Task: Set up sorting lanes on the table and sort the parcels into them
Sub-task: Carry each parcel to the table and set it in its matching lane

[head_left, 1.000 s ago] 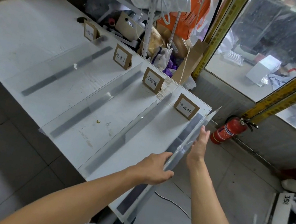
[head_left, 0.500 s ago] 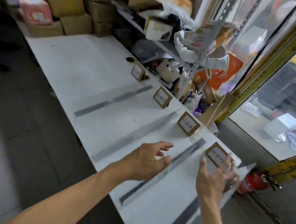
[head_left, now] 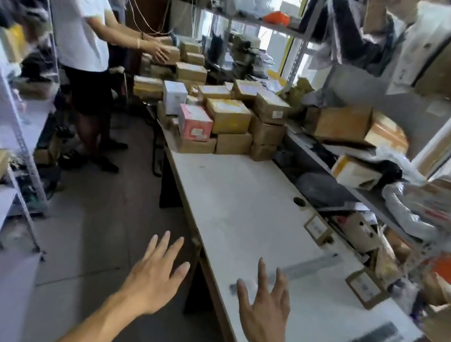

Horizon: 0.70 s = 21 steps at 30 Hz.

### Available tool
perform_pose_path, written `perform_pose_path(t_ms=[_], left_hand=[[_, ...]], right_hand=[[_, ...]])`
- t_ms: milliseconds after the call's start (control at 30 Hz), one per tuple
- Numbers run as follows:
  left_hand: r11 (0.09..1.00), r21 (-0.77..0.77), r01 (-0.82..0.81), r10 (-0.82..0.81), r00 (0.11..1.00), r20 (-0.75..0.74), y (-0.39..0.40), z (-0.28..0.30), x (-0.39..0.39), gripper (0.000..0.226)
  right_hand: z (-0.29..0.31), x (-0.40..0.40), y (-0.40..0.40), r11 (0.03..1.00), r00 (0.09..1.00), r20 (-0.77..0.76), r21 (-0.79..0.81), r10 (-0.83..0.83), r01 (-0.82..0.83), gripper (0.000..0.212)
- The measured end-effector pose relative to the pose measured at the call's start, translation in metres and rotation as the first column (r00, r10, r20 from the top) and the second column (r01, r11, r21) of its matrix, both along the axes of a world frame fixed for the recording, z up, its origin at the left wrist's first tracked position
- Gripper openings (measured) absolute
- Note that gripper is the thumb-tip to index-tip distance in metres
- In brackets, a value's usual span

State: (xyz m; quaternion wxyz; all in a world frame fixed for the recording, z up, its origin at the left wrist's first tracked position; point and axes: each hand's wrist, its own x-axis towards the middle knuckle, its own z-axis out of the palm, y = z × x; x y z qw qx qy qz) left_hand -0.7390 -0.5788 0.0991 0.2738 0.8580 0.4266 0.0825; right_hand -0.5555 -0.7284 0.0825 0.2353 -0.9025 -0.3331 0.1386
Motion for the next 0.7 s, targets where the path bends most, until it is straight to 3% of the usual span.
perform_pose_path(t_ms=[200,700], left_hand=[[0.993,0.045,-0.106,0.104,0.994,0.044,0.101,0.02,-0.004,0.065],[0.978,0.154,-0.14,0.13,0.989,0.069,0.35,0.068,0.124,0.065]], right_hand=[[0.014,0.005,0.114,0.995,0.992,0.073,-0.005,0.098,-0.098,0.073],[0.043,0.108,0.418,0.981,0.967,0.176,0.026,0.185,-0.192,0.079]])
